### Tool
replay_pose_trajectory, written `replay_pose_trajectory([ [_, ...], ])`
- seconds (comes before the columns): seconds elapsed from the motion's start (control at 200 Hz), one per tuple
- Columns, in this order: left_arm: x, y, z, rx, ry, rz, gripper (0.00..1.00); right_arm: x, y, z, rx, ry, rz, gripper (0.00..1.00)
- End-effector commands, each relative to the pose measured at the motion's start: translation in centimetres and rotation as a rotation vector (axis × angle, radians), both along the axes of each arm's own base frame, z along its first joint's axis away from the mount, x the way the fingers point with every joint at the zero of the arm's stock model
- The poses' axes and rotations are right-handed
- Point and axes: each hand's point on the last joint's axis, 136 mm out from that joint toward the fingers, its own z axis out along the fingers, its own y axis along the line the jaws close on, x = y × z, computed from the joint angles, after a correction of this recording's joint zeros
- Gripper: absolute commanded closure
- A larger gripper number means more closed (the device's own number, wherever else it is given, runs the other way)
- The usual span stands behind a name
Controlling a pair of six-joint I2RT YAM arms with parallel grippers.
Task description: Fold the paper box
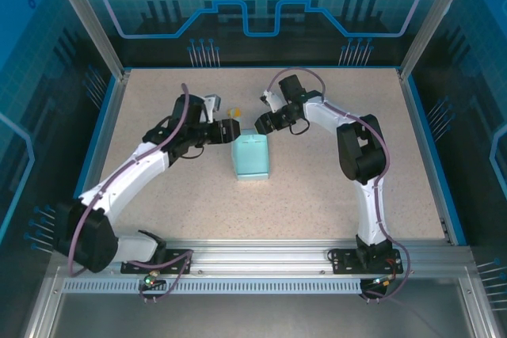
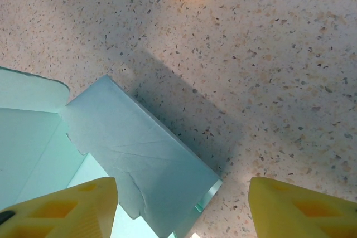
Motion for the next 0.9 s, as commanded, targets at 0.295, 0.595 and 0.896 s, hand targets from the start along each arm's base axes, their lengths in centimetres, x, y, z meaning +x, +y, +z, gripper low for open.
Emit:
replay_pose_trajectory([
  [0.295,0.6,-0.4,-2.6,0.323,0.048,-0.046,0.52,-0.3,-1.5,1.4,0.03,-0.009,-0.034,0.36],
  [0.595,0.4,-0.9,-3.0,0.417,0.046,-0.108,0.7,-0.4,-2.7,2.3,0.029,-0.023,-0.062,0.35],
  [0.896,0.7,-2.0,-2.5,0.492,-0.001,-0.223,0.8,-1.0,-4.6,3.3,0.012,-0.038,-0.092,0.34],
])
